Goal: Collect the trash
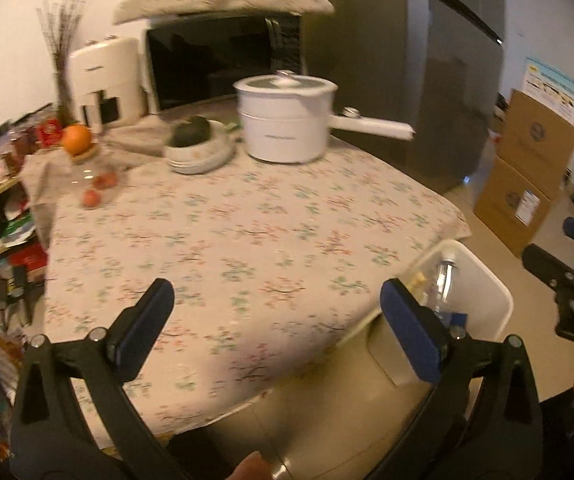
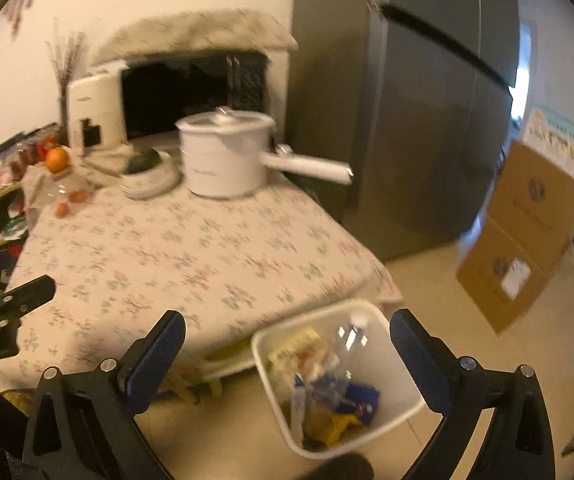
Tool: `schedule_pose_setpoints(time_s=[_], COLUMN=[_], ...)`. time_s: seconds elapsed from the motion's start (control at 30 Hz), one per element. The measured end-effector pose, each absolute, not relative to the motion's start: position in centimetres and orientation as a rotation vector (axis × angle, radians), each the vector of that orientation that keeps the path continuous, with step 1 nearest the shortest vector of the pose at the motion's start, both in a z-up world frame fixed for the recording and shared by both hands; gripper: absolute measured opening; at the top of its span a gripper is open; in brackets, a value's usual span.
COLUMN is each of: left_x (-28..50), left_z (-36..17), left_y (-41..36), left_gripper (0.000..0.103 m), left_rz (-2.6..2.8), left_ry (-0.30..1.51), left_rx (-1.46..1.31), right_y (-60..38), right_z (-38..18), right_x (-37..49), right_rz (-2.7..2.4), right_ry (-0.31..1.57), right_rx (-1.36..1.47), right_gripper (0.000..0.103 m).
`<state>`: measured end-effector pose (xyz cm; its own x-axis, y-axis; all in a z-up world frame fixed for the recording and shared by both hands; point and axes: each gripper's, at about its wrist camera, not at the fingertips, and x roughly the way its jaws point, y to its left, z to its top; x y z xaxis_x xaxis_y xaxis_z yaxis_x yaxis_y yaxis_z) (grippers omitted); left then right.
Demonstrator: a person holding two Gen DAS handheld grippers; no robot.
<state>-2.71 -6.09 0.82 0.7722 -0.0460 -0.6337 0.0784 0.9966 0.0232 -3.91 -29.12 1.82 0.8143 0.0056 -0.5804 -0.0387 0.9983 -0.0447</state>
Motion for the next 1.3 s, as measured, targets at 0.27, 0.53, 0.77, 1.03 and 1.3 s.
schedule_pose_setpoints(time_s=[0.27, 0.53, 0.77, 1.03, 1.3], left_x=[-4.6, -5.0, -5.2, -5.2, -5.1], left_z=[0.7, 0.7, 0.6, 0.6, 0.6], left_y=[-4.5, -4.4, -4.6, -5.0, -5.0], left_gripper=[0.102, 0.102, 0.102, 0.102, 0.102], left_rz=[-0.019, -0.023, -0.035, -0.060, -0.064], left_ry=[0.622, 0.607, 0.610, 0.607, 0.612], left_rx=[0.030, 0.022, 0.023, 0.023, 0.025], right_y=[-26.9, -26.1, -26.2, -26.5, -27.0], right_z=[2.5, 2.3, 1.9, 1.9, 2.0], right_x=[-5.2, -5.3, -5.2, -5.4, -5.4], right_rz=[0.054, 0.049, 0.036, 0.018, 0.008], right_ry=[0.546, 0.527, 0.548, 0.543, 0.540], right_rx=[-0.075, -0.101, -0.099, -0.089, -0.074], right_gripper=[0.103, 0.103, 0.103, 0.103, 0.103])
